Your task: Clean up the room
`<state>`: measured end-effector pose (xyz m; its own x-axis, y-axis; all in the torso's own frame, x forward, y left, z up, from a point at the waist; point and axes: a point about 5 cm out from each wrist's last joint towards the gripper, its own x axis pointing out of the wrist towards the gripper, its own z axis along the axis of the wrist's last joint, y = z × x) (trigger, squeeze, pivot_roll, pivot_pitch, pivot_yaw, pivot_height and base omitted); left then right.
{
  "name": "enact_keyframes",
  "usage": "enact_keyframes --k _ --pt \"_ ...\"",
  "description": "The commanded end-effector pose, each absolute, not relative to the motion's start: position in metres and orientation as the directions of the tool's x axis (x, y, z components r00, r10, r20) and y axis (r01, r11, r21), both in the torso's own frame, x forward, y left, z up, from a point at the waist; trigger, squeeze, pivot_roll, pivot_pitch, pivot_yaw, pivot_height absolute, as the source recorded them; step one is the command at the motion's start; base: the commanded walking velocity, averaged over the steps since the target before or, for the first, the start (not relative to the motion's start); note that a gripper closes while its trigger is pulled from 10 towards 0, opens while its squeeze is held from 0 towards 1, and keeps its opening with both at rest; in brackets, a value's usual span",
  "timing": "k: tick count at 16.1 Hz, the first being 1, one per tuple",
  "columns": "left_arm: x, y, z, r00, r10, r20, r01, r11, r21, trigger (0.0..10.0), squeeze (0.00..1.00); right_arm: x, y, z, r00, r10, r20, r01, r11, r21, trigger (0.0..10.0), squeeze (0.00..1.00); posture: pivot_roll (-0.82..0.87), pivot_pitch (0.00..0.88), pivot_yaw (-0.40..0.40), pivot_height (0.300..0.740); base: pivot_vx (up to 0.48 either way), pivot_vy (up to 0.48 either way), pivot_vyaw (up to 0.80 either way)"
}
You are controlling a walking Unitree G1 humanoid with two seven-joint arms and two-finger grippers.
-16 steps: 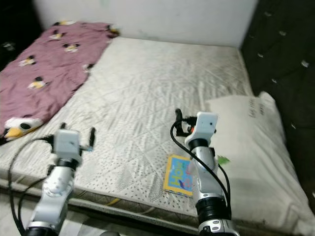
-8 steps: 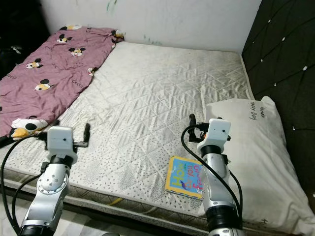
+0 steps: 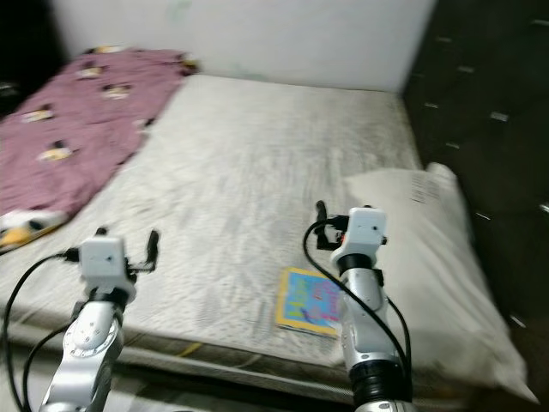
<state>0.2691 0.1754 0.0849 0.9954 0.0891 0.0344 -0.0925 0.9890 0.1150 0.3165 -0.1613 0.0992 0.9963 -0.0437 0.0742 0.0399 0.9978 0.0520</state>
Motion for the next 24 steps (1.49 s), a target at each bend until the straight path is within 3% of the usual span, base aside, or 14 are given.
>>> enact_keyframes --k 1,5,10,24 --pt "0.27 0.172 0.093 0.995 0.076 0.066 -0.082 0.991 0.107 10.0 0.0 0.313 -0.164 0.098 0.997 -0.046 0.068 0.043 0.998 0.046 10.0 0.0 0.02 0.064 -0.03 0.74 0.0 0.0 -0.8" --pt "0.268 0.17 0.093 0.996 0.064 0.055 -0.069 0.993 0.095 10.0 0.0 0.311 -0.156 0.095 0.999 -0.007 0.05 0.005 0.999 0.042 10.0 0.0 0.02 0.091 -0.039 0.74 0.0 0.378 -0.56" --pt "0.268 0.159 0.092 0.999 0.029 0.032 -0.032 0.997 0.073 10.0 0.0 0.309 -0.161 0.095 0.999 -0.017 0.045 0.015 0.999 0.039 10.0 0.0 0.01 0.101 -0.029 0.74 0.0 0.48 0.0" --pt "0.263 0.164 0.086 0.999 0.051 -0.012 -0.05 0.996 0.075 10.0 0.0 0.306 -0.152 0.091 0.999 0.044 0.022 -0.044 0.998 0.036 10.0 0.0 0.02 0.13 -0.039 0.74 0.0 0.48 0.0"
